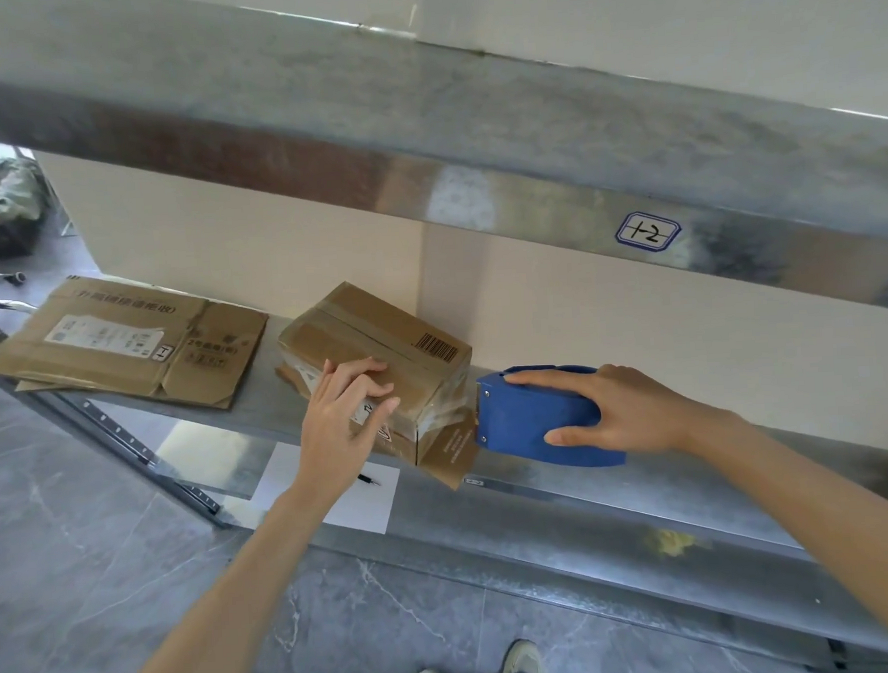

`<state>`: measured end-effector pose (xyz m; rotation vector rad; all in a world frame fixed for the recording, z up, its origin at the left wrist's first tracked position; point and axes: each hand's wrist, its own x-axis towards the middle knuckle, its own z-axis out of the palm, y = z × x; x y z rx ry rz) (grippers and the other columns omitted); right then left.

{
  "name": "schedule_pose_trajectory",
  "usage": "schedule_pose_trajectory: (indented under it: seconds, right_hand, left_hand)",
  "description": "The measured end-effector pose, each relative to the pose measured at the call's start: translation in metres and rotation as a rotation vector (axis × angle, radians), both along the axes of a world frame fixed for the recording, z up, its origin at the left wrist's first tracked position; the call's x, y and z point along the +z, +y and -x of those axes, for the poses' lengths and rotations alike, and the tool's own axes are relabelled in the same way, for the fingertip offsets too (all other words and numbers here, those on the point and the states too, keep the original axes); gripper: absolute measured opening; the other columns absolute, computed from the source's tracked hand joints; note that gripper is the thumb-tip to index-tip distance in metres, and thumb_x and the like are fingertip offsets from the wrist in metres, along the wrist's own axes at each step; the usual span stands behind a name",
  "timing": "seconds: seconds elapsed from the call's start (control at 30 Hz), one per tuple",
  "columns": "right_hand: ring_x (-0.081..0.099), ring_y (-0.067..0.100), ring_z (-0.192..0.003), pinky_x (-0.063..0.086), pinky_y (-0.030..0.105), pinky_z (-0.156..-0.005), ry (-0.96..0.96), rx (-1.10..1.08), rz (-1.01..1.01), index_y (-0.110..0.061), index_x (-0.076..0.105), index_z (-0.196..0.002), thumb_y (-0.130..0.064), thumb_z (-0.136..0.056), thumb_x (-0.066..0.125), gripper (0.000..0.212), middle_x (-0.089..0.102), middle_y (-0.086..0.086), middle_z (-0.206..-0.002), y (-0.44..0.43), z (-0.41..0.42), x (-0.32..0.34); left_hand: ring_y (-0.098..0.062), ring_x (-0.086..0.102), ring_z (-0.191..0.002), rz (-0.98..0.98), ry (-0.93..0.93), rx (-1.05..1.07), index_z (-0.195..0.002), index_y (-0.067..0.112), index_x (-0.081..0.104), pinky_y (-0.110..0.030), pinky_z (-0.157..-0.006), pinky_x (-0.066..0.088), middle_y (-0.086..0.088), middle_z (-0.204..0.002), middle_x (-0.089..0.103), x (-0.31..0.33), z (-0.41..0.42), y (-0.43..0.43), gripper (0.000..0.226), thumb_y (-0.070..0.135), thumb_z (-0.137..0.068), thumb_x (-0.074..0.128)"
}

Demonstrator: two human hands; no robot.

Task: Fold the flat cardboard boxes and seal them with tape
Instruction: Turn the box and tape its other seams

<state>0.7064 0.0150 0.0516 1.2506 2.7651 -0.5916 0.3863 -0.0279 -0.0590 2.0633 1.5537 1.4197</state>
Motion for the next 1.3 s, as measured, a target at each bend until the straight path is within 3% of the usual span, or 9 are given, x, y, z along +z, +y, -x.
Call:
schedule_pose_trajectory:
  seconds: [0.17, 0.33, 0.47, 0.6, 0.73, 0.83, 1.0, 1.17, 1.3]
  right_hand:
    - [0.047, 0.004, -0.055, 0.037, 0.016, -0.060, 0.001, -0.008, 0.014, -0.069, 0.020, -0.141, -0.048, -0.092, 0.060, 0.067, 0.050, -0.026, -0.059, 0.002, 0.001, 0.002]
    - [0.042, 0.011, -0.052, 0.036, 0.018, -0.057, 0.016, -0.023, 0.046, -0.068, 0.021, -0.141, -0.047, -0.092, 0.062, 0.067, 0.048, -0.018, -0.056, 0.002, 0.000, 0.001]
    - [0.045, 0.007, -0.055, 0.037, 0.016, -0.059, 0.001, -0.001, 0.024, -0.068, 0.020, -0.141, -0.046, -0.092, 0.061, 0.068, 0.050, -0.027, -0.062, 0.001, -0.002, 0.004]
    - [0.048, 0.000, -0.058, 0.036, 0.014, -0.058, -0.008, 0.007, 0.006, -0.071, 0.016, -0.141, -0.048, -0.092, 0.060, 0.069, 0.053, -0.030, -0.066, 0.001, -0.002, 0.006]
    - [0.050, 0.000, -0.066, 0.031, 0.013, -0.062, -0.034, 0.011, -0.013, -0.077, 0.007, -0.135, -0.054, -0.090, 0.060, 0.073, 0.059, -0.020, -0.101, 0.001, -0.001, 0.006]
    - [0.050, -0.001, -0.079, 0.035, 0.017, -0.066, -0.013, 0.002, 0.022, -0.077, 0.010, -0.135, -0.054, -0.085, 0.066, 0.078, 0.056, -0.021, -0.112, 0.003, 0.002, 0.006]
    - [0.050, 0.000, -0.073, 0.034, 0.019, -0.063, 0.006, 0.032, 0.061, -0.075, 0.010, -0.136, -0.050, -0.083, 0.068, 0.082, 0.053, -0.027, -0.090, 0.007, 0.008, 0.005]
    - [0.050, 0.006, -0.063, 0.034, 0.018, -0.055, 0.020, 0.104, 0.052, -0.075, 0.007, -0.137, -0.050, -0.093, 0.059, 0.072, 0.055, -0.005, -0.065, 0.013, 0.006, 0.001]
    - [0.045, 0.003, -0.061, 0.029, 0.019, -0.058, -0.009, 0.193, -0.001, -0.075, 0.017, -0.136, -0.050, -0.098, 0.051, 0.057, 0.052, -0.026, -0.066, 0.016, 0.006, 0.005]
  left_hand:
    - [-0.005, 0.055, -0.124, 0.022, 0.135, -0.061, -0.095, 0.015, 0.069, -0.036, -0.117, 0.027, 0.007, -0.122, 0.066, 0.002, 0.018, 0.002, 0.045, 0.056, -0.077, 0.071]
    - [-0.011, 0.058, -0.121, -0.010, 0.196, -0.045, -0.095, 0.012, 0.070, -0.034, -0.115, 0.028, 0.004, -0.116, 0.069, 0.003, 0.016, 0.005, 0.042, 0.050, -0.078, 0.070]
    - [-0.016, 0.056, -0.124, -0.017, 0.273, -0.090, -0.100, 0.012, 0.069, -0.035, -0.115, 0.026, 0.002, -0.121, 0.067, 0.002, 0.023, 0.008, 0.035, 0.042, -0.083, 0.064]
    - [-0.009, 0.051, -0.128, 0.039, 0.189, -0.109, -0.101, 0.014, 0.067, -0.036, -0.118, 0.022, 0.007, -0.122, 0.063, 0.000, 0.021, 0.006, 0.039, 0.047, -0.080, 0.067]
    - [-0.012, 0.054, -0.125, 0.053, 0.167, -0.083, -0.097, 0.015, 0.068, -0.033, -0.117, 0.022, 0.006, -0.118, 0.065, 0.007, 0.018, 0.004, 0.039, 0.050, -0.079, 0.068]
    - [-0.015, 0.053, -0.128, 0.071, 0.266, -0.038, -0.104, 0.017, 0.064, -0.040, -0.119, 0.023, 0.005, -0.122, 0.062, 0.012, 0.013, -0.001, 0.046, 0.054, -0.078, 0.068]
    - [-0.025, 0.041, -0.136, 0.168, 0.388, 0.110, -0.129, 0.024, 0.058, -0.057, -0.116, 0.025, -0.003, -0.132, 0.050, 0.014, -0.020, -0.015, 0.077, 0.064, -0.066, 0.078]
    - [-0.031, 0.040, -0.138, 0.207, 0.279, 0.280, -0.117, 0.013, 0.062, -0.052, -0.106, 0.042, -0.010, -0.133, 0.052, 0.013, -0.059, -0.013, 0.055, 0.027, -0.071, 0.087]
    - [-0.022, 0.034, -0.143, 0.186, 0.201, 0.239, -0.116, 0.015, 0.060, -0.040, -0.091, 0.055, -0.002, -0.138, 0.051, 0.009, -0.053, -0.017, 0.045, 0.020, -0.077, 0.083]
